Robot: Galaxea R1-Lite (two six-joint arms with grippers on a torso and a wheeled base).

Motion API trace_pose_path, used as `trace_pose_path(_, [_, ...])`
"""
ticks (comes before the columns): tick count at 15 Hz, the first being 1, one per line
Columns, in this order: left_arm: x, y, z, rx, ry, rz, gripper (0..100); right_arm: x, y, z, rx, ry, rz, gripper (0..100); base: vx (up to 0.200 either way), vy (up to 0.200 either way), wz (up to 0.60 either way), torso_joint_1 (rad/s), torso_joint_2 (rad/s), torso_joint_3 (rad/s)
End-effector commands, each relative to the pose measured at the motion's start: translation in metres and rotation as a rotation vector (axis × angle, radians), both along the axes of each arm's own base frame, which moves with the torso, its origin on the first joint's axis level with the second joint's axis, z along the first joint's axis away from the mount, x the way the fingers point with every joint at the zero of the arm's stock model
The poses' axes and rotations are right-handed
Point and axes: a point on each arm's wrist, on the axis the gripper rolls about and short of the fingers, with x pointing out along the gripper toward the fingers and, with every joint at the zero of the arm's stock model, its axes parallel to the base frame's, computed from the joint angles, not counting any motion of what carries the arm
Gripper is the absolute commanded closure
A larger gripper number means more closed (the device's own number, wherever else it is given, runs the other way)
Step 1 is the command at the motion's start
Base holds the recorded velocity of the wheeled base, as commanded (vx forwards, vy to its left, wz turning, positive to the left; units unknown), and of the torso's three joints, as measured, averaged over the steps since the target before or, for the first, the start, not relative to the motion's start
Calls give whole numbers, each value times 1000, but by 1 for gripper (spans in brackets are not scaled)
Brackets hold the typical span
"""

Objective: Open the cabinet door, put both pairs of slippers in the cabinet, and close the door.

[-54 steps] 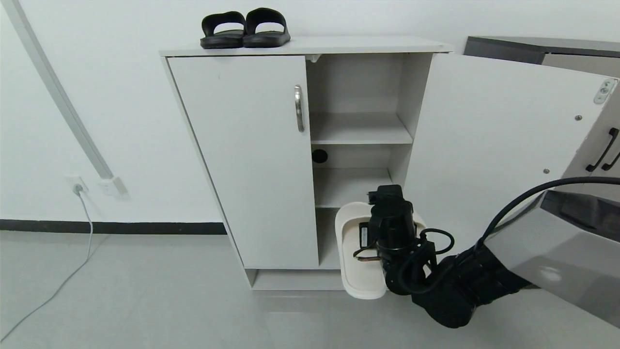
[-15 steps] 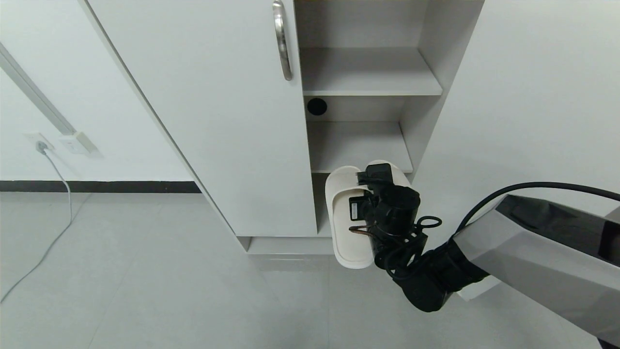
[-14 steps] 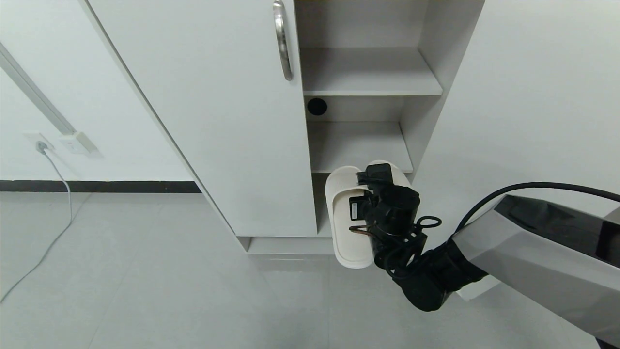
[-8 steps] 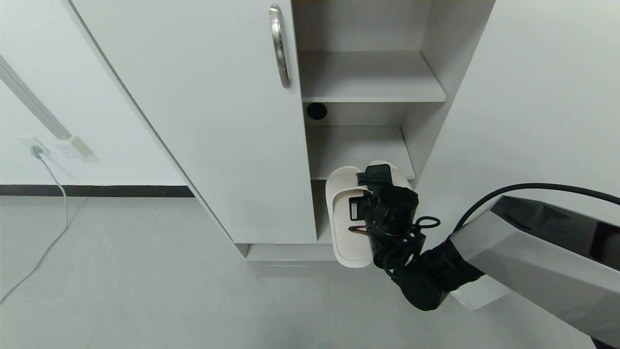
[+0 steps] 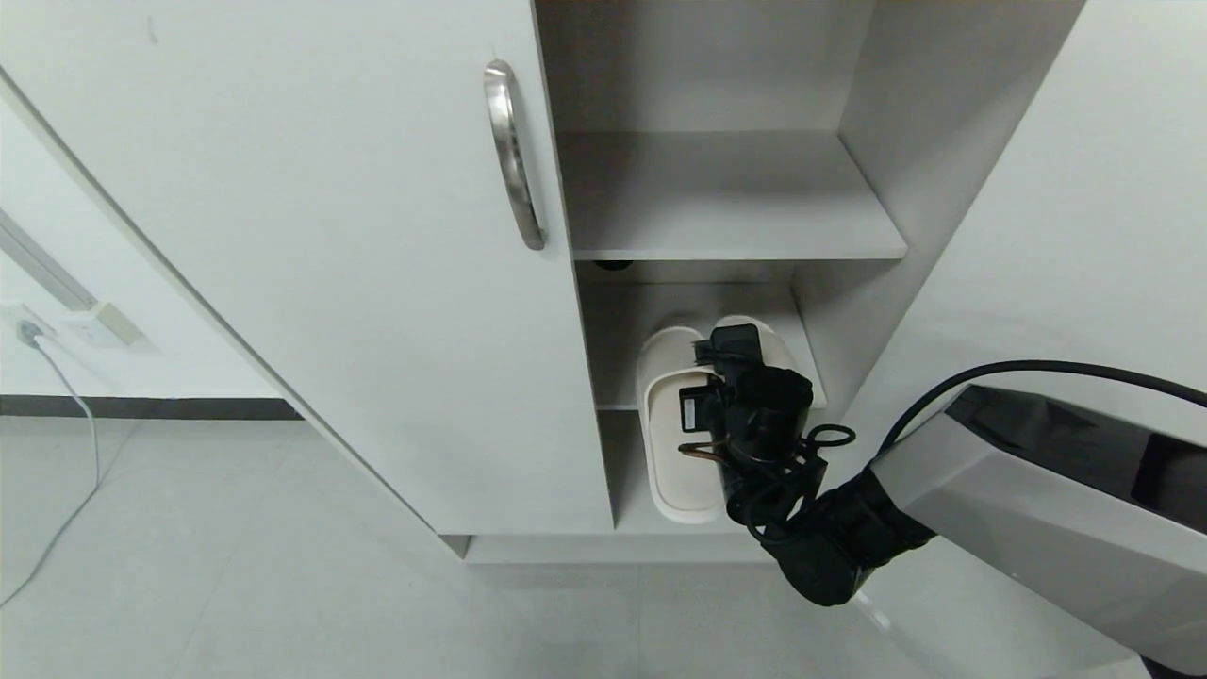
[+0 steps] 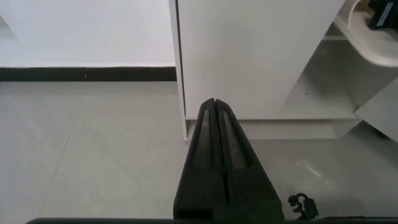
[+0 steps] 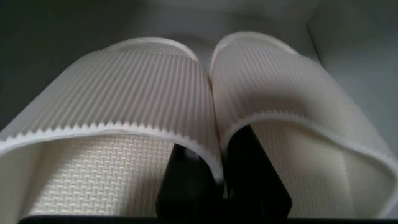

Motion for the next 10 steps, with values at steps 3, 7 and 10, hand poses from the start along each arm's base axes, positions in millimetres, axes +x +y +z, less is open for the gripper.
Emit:
trace_pose_path(3, [0, 0, 0, 3, 4, 3, 100, 5, -4, -3, -7, 4, -5, 100, 67, 0, 0, -1, -1, 2])
trace_pose_path(7, [0, 0, 0, 4, 2, 3, 100, 19, 2, -8, -14, 11, -9, 100, 0, 0, 0, 0, 0, 0])
trace_pose_path(10, [0, 0, 0, 4, 2, 4, 100, 44, 7, -7, -13, 12, -32, 100, 0, 0, 0, 0, 0, 0])
